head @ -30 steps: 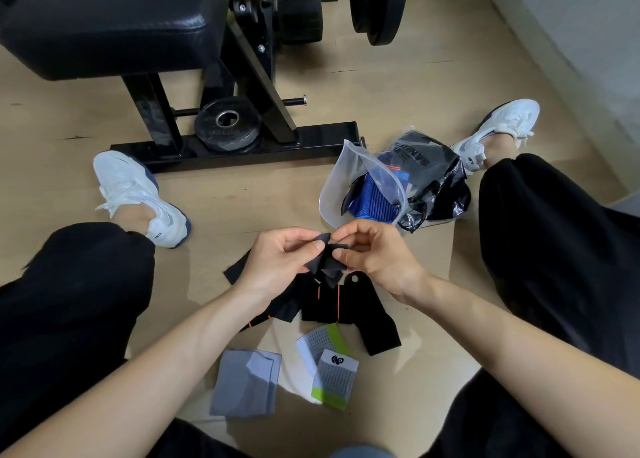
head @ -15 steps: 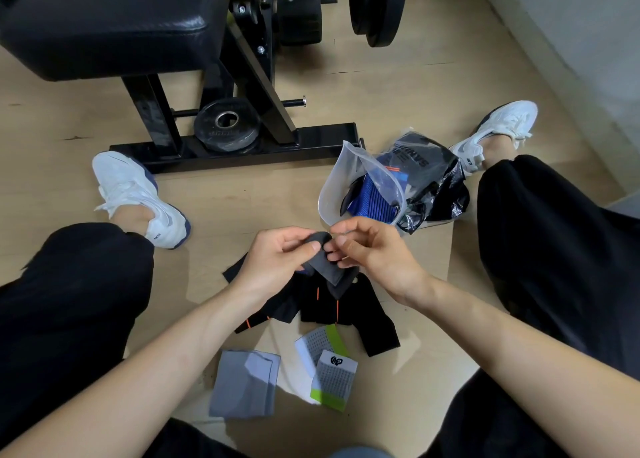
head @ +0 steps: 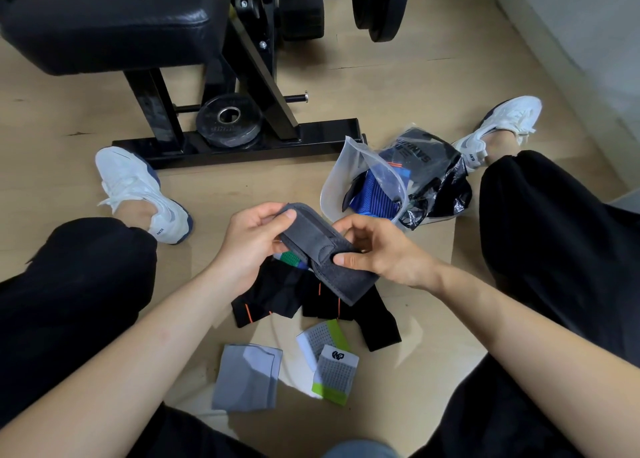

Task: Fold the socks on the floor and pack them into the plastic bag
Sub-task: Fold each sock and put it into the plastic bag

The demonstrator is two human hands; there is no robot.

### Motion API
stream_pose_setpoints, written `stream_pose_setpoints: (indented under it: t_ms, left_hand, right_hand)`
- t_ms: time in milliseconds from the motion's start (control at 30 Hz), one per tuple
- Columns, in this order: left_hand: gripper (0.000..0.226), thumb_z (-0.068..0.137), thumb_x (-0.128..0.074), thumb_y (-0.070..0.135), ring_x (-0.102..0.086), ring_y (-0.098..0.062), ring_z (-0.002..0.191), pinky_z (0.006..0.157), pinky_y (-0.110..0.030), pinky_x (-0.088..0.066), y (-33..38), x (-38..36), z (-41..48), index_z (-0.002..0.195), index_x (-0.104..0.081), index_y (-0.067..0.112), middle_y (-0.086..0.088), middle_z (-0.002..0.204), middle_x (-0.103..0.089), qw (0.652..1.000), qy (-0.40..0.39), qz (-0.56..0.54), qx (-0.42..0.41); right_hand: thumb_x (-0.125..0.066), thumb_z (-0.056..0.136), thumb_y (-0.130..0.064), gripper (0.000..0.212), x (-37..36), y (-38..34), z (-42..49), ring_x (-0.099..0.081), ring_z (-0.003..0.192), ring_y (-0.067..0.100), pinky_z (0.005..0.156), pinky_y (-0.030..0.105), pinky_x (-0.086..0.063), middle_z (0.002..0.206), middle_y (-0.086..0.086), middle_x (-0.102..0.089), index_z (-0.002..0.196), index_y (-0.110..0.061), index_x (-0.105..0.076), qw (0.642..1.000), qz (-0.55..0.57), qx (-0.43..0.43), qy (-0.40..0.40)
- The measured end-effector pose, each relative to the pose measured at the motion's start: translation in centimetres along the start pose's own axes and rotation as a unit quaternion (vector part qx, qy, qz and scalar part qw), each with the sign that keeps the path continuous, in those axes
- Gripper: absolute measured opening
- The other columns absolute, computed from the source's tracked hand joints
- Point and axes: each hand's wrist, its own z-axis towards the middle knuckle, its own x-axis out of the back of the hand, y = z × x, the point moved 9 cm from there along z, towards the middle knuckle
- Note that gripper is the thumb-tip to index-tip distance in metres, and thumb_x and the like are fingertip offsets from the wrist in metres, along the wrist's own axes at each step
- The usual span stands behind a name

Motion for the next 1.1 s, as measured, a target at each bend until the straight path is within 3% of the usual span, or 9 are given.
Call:
stream_pose_setpoints:
  t_ms: [100,233,300,367,500,567,667,800,1100]
  left_hand:
    - [0.016,0.098,-0.063,0.014,-0.072,-0.022,0.088,0.072,-0.030,-0.060,-0.3,0.9,0.2,0.110,-0.072,0.008,-0.011,0.102,-0.077,0.999,0.032,-0.001,0.012]
    - [0.014,0.097,-0.065,0.013,-0.073,-0.024,0.092,0.076,-0.032,-0.060,-0.6,2.1,0.7,0.108,-0.073,0.008,-0.011,0.102,-0.077,0.998,0.064,0.000,0.022]
    - [0.013,0.097,-0.066,0.013,-0.073,-0.026,0.096,0.082,-0.037,-0.060,-0.7,2.5,0.9,0.107,-0.073,0.009,-0.011,0.103,-0.077,0.997,0.071,-0.002,0.024]
    - [0.013,0.097,-0.066,0.014,-0.073,-0.025,0.096,0.081,-0.035,-0.059,-0.7,2.7,0.9,0.106,-0.073,0.010,-0.010,0.103,-0.077,0.997,0.072,-0.002,0.026]
    - [0.010,0.097,-0.066,0.014,-0.072,-0.015,0.087,0.068,-0.024,-0.057,-0.2,2.4,0.5,0.103,-0.073,0.014,-0.004,0.097,-0.078,0.997,0.070,0.024,0.013]
    - [0.011,0.096,-0.067,0.014,-0.071,-0.013,0.085,0.072,-0.027,-0.059,0.3,1.9,0.3,0.105,-0.073,0.013,-0.006,0.097,-0.078,0.997,0.059,0.059,-0.009]
    - [0.011,0.092,-0.071,0.011,-0.071,-0.010,0.081,0.075,-0.025,-0.059,1.7,0.6,-0.3,0.102,-0.075,0.013,-0.006,0.091,-0.078,0.990,0.029,0.115,-0.074]
    - [0.019,0.087,-0.076,0.005,-0.070,-0.002,0.078,0.077,-0.015,-0.053,2.9,-2.0,-1.5,0.094,-0.077,0.023,0.010,0.085,-0.078,0.971,-0.028,0.174,-0.158]
    - [0.023,0.084,-0.081,0.015,-0.071,-0.008,0.088,0.083,-0.027,-0.057,1.7,-3.7,-2.7,0.099,-0.078,0.031,0.011,0.099,-0.076,0.960,-0.040,0.220,-0.166]
  right_hand:
    - [-0.073,0.083,0.007,0.040,0.4,-0.5,-0.1,-0.058,0.080,0.019,0.076,0.025,-0.050,0.083,0.013,-0.060,0.118,-0.008,-0.060,1.000,-0.007,0.012,0.015]
    - [-0.071,0.087,0.002,0.040,0.2,-0.8,-0.4,-0.056,0.076,0.022,0.067,0.042,-0.053,0.089,0.012,-0.058,0.119,-0.019,-0.064,0.999,-0.035,0.008,-0.019]
    - [-0.070,0.088,0.000,0.038,-0.1,-0.5,-0.6,-0.053,0.070,0.018,0.055,0.033,-0.054,0.089,0.002,-0.049,0.119,-0.023,-0.067,0.998,-0.055,-0.017,-0.031]
    - [-0.070,0.089,0.001,0.041,-0.1,-0.5,-0.6,-0.051,0.068,0.018,0.051,0.028,-0.054,0.091,0.000,-0.046,0.122,-0.023,-0.067,0.996,-0.074,-0.027,-0.028]
    - [-0.069,0.089,0.000,0.042,0.1,0.2,-0.6,-0.054,0.069,0.021,0.053,0.031,-0.057,0.096,0.005,-0.052,0.125,-0.022,-0.066,0.992,-0.111,-0.053,-0.023]
    - [-0.070,0.089,-0.002,0.041,0.4,0.8,-0.6,-0.055,0.070,0.018,0.055,0.033,-0.059,0.101,0.008,-0.054,0.125,-0.022,-0.066,0.991,-0.112,-0.076,-0.013]
    - [-0.071,0.088,-0.003,0.040,1.1,1.4,-0.6,-0.059,0.074,0.016,0.059,0.031,-0.060,0.102,0.009,-0.051,0.125,-0.018,-0.066,0.992,-0.074,-0.103,0.022]
    - [-0.071,0.088,-0.001,0.040,2.0,1.6,-0.7,-0.063,0.074,0.013,0.075,0.041,-0.062,0.097,0.007,-0.052,0.125,-0.016,-0.065,0.991,0.026,-0.112,0.069]
    - [-0.070,0.088,0.000,0.043,1.1,1.1,-0.9,-0.067,0.084,0.016,0.076,0.034,-0.061,0.101,0.006,-0.056,0.127,-0.017,-0.064,0.976,0.177,-0.092,0.085]
